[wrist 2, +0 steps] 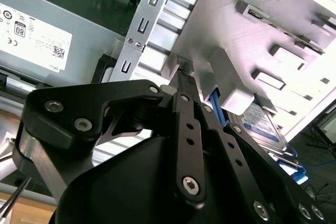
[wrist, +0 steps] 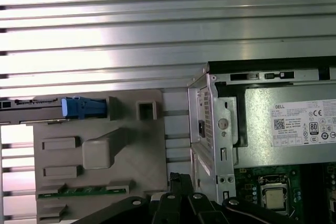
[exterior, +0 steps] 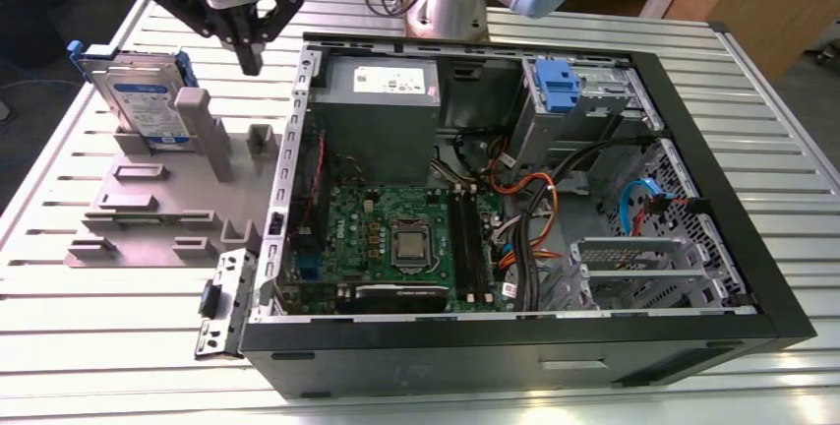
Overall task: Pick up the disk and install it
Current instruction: 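Reach for the disk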
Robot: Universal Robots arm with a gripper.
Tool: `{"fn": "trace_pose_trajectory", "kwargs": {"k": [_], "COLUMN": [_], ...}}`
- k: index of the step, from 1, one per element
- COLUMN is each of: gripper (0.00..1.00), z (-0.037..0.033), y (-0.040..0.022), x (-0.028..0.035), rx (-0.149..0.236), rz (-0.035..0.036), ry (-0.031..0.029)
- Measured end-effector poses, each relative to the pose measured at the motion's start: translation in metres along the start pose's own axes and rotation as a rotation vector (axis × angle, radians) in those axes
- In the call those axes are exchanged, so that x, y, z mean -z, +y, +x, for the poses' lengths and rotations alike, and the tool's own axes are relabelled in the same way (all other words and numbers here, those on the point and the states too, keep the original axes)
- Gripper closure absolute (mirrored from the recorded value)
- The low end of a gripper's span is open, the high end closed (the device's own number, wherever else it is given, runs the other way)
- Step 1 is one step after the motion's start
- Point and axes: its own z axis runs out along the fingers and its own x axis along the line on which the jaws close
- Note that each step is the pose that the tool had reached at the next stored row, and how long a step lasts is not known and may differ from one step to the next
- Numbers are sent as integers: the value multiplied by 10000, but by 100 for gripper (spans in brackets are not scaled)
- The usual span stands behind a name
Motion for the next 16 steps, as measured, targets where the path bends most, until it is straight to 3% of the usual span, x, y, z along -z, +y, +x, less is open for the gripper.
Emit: {"fn": "trace_pose_trajectory", "kwargs": {"k": [16], "gripper": [89], "z": [232], "y": [-17], "x": [-1], "rx": [0], "rz": [-1], "ry": [0]}}
